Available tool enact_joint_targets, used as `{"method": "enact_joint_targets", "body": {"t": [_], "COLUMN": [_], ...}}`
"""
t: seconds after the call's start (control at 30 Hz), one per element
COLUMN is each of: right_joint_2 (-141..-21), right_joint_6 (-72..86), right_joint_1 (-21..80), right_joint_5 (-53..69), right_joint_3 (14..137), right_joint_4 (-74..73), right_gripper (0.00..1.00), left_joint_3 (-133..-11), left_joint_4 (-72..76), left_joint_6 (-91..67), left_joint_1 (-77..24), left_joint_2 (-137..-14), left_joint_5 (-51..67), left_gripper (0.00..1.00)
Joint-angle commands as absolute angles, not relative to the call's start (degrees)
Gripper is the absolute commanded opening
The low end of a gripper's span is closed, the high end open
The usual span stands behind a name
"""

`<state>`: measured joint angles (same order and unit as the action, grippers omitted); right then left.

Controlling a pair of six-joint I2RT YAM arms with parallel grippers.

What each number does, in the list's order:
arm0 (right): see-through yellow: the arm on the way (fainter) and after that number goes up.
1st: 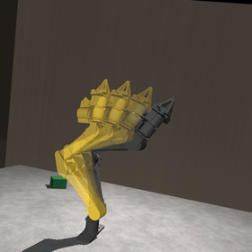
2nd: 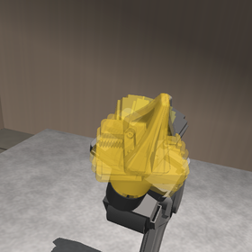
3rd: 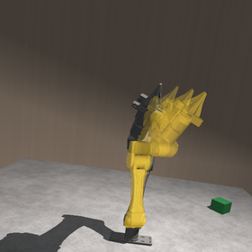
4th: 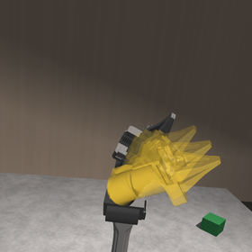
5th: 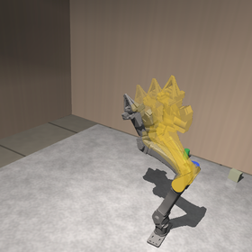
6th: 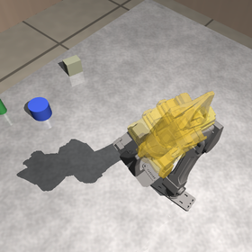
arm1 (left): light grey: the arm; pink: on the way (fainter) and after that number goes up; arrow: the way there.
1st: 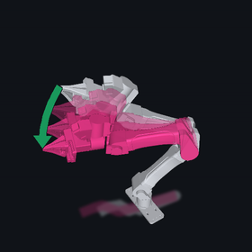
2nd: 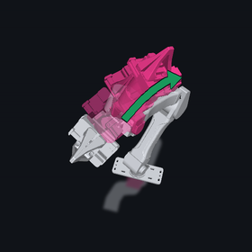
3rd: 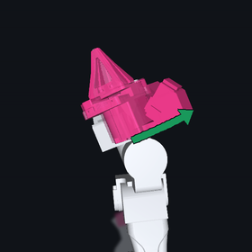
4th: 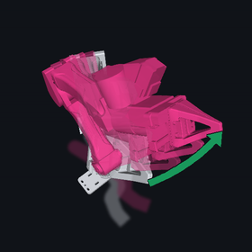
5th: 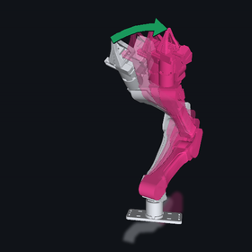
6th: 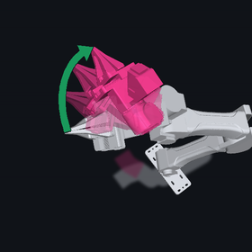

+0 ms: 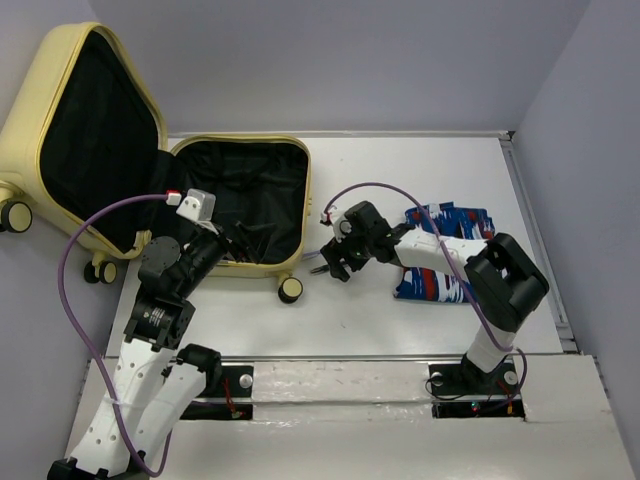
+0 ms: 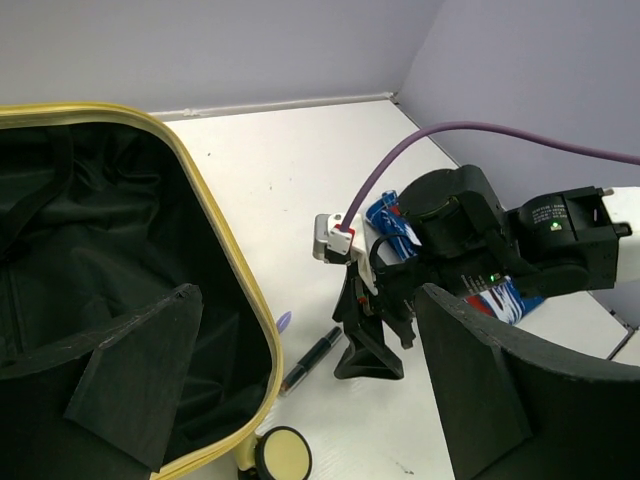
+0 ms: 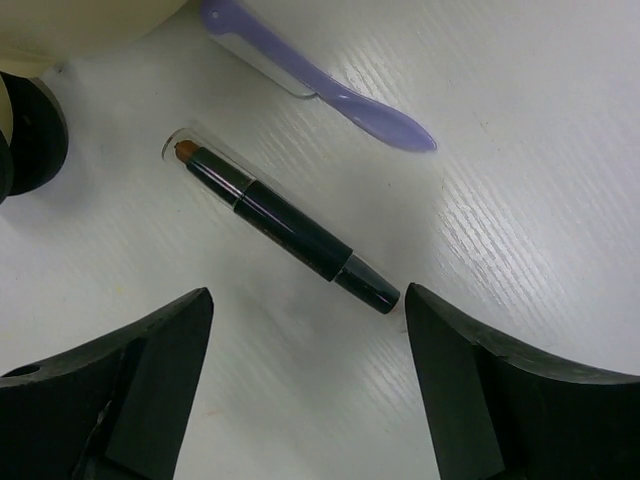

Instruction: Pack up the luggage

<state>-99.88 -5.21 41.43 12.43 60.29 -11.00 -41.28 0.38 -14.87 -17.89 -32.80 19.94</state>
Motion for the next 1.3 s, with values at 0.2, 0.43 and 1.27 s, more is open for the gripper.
{"method": "enact_joint_targets", "body": {"t": [0.2,0.43,1.27], "right_joint_2": [-104.9,-102.8,-75.3], "right_joint_6": [-9.1,-5.6,7.9], "right_joint_1": [41.8,42.4,45.4], "right_joint_5": [14.9,14.5,5.9], "right_joint_3": [64.8,60.7,57.0], "right_joint_4": [-8.5,-9.8,-18.7], "right_gripper": [0.83,0.61,0.07], "left_joint_3": [-43.2,-43.1,-43.0], "left_joint_4": [2.8,3.0,3.0], "left_joint_6": [-14.8,-14.8,-14.9], "left_joint_1": [-17.8,-17.8,-17.8], "left_joint_2": [-32.5,-32.7,-32.5], "left_joint_5": [21.5,21.8,21.9], "left_gripper": [0.99,0.99,0.99]}}
